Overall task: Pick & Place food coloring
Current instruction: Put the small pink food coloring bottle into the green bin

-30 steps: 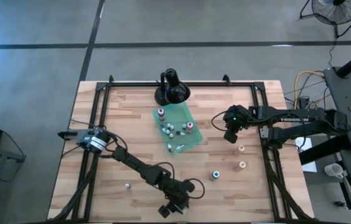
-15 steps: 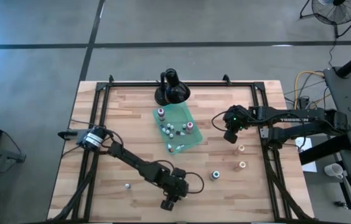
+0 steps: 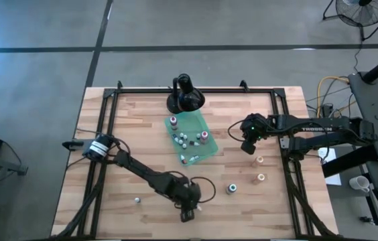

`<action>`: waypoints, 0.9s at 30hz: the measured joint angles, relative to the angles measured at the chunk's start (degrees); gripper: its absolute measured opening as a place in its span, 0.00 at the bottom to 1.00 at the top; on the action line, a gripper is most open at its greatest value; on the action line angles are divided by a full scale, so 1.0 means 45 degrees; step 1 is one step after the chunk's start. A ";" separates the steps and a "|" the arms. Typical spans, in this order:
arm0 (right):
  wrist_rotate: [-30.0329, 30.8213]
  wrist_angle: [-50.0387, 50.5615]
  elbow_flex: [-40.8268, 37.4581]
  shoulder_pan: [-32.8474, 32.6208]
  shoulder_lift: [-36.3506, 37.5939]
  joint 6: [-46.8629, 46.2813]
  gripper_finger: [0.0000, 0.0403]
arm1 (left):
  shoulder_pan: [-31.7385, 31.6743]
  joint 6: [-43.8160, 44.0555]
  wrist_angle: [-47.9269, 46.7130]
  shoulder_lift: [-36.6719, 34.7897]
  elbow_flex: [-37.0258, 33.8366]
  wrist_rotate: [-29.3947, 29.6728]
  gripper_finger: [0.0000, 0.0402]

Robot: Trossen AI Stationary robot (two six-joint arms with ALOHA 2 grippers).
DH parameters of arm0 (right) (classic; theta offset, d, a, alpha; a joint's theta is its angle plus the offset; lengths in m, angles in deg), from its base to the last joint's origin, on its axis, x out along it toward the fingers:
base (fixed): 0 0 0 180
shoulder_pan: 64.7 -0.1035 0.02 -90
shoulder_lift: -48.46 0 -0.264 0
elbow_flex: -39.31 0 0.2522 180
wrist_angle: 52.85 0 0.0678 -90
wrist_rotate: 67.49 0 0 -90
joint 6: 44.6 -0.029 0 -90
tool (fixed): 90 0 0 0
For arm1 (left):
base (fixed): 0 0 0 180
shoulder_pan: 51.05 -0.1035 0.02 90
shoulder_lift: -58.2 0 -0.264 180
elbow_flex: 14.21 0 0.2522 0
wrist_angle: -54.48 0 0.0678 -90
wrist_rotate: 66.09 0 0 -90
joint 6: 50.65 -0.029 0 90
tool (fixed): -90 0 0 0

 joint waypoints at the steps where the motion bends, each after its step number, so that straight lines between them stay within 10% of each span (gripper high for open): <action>1: -0.0002 -0.0038 -0.0027 0.0000 0.0000 0.0000 0.09 | 0.0007 0.0706 -0.0174 -0.0066 -0.0033 0.0259 0.30; 6: -0.0005 -0.0135 -0.0123 0.0005 0.0000 0.0000 0.09 | 0.0263 0.3475 -0.0829 -0.0339 -0.0059 0.1715 0.30; 27: 0.0000 -0.0348 -0.0294 0.0005 0.0000 0.0097 0.09 | 0.0644 -0.1650 -0.1156 -0.0800 0.0168 0.1714 0.30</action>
